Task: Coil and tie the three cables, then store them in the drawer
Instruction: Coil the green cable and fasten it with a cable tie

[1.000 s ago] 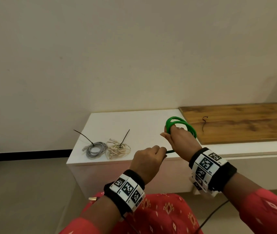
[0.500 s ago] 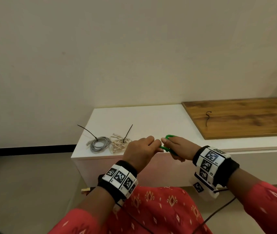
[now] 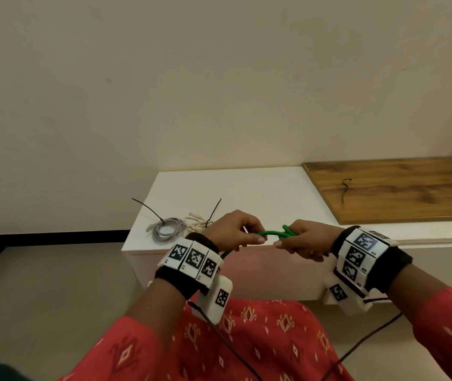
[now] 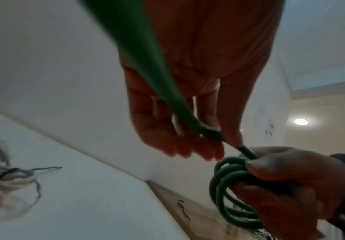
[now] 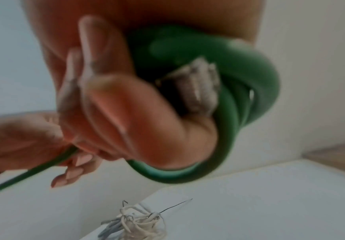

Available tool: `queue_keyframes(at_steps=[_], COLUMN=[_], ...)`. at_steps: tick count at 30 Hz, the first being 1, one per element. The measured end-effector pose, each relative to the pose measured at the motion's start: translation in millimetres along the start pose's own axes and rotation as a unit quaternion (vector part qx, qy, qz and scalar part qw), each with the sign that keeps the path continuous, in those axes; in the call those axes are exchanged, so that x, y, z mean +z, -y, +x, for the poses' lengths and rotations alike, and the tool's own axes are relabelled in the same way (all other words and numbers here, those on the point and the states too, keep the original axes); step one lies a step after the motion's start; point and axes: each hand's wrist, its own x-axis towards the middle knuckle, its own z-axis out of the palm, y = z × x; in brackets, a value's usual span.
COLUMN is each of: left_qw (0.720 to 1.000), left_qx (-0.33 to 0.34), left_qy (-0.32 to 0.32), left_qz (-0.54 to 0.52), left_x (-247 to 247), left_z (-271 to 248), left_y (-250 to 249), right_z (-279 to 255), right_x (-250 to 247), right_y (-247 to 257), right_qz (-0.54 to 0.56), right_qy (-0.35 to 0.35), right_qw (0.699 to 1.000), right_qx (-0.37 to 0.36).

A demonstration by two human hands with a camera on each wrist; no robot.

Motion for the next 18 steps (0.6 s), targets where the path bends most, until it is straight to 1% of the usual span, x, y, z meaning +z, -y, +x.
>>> queue_keyframes(at_steps=[1,3,5,8,11,15,18], left_qw=[0.998,0.988,0.982,0.985,0.988,0.989,0.990], left_qx=[-0.018,-0.061,-0.077,-0.080,-0.103,-0.136,-0.136], left_qy=[0.010,-0.009,-0.040,-0.043,-0.053,-0.039,-0.019], left_qz=[0.052,0.143,0.169,0.145,0.103,0.050,-0.034], left_x=[-2.2,-2.9,-1.1,2.8,6.7,9.9,8.9], left_z=[0.9,3.3,5.3,4.0,0.8,1.3,3.0], left_y=[-0.4,-1.4,-2.5,-5.5,-5.9,-2.7,-3.0], right_z=[0.0,-3.1,-6.9,-9.9,-9.0,-8.3,-8.7], right_x=[-0.2,1.1,4.0,5.8,5.2,8.8,9.0], right_y=[2.2,8.8,14.9,18.8,18.9,20.1,20.1], right_qz=[-0.029,-0.089,-0.157,-0.212,-0.190,-0.168,-0.149], right_qy=[-0.023,-0.058,-0.082,-0.098,-0.091,-0.082,-0.072], right_qw=[0.999,0.994,0.984,0.972,0.977,0.982,0.986], right_qx=[0.000,0.007,0.014,0.010,0.009,0.005,0.000])
